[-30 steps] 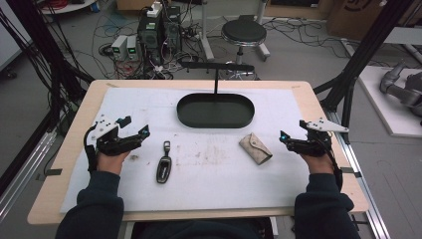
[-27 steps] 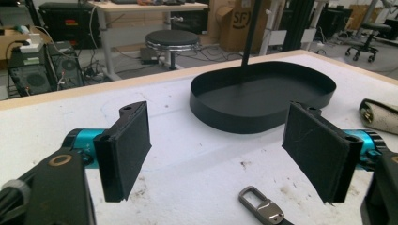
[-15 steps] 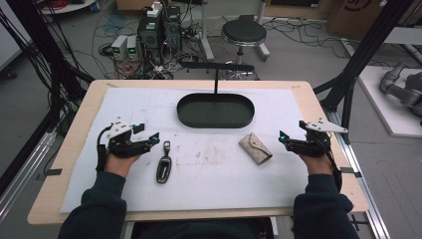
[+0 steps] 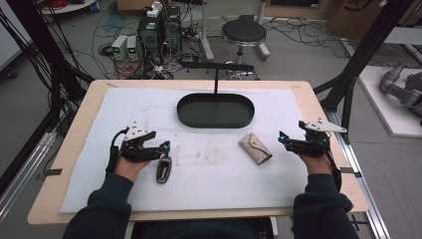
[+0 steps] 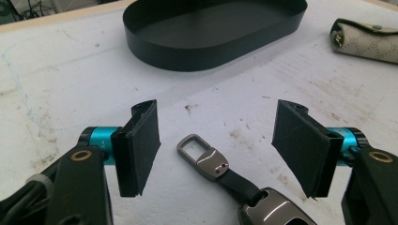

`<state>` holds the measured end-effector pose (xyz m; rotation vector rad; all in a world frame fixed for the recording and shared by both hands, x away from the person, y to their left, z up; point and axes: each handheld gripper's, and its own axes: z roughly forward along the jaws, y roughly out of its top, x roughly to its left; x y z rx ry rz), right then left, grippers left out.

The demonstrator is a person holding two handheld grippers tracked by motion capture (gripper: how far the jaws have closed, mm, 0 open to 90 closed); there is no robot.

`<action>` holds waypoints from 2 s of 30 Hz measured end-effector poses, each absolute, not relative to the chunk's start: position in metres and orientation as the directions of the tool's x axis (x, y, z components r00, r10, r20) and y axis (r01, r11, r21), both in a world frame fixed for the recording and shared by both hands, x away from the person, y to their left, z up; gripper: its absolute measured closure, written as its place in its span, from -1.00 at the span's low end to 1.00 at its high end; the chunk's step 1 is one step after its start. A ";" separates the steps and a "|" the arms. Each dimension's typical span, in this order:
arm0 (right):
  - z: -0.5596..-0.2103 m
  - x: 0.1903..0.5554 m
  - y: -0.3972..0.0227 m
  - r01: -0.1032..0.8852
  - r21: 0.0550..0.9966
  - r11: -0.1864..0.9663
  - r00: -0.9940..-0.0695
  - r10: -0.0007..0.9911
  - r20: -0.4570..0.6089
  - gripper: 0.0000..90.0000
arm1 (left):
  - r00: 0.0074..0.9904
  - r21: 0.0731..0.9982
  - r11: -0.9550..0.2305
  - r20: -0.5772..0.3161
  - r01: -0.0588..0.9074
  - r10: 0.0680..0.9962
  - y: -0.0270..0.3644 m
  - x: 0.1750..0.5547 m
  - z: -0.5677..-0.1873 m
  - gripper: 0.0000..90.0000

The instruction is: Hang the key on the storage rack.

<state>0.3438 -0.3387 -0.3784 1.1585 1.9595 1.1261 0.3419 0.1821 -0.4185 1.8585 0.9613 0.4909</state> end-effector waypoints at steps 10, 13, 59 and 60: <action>-0.380 0.344 -0.339 0.400 0.880 0.257 -0.443 0.894 -0.060 -0.65 | 0.589 0.819 -0.257 -0.118 0.513 0.800 0.178 0.344 -0.424 -0.22; -0.381 0.344 -0.340 0.402 0.881 0.250 -0.438 0.897 -0.055 -0.65 | 0.560 0.790 -0.258 -0.127 0.557 0.819 0.170 0.333 -0.425 -0.23; -0.384 0.346 -0.338 0.414 0.868 0.276 -0.453 0.889 -0.067 -0.64 | 0.534 0.704 -0.370 -0.015 0.606 0.845 0.175 0.332 -0.438 0.05; -0.384 0.346 -0.338 0.414 0.868 0.276 -0.453 0.889 -0.067 -0.64 | 0.543 0.701 -0.383 -0.007 0.601 0.840 0.175 0.333 -0.438 0.06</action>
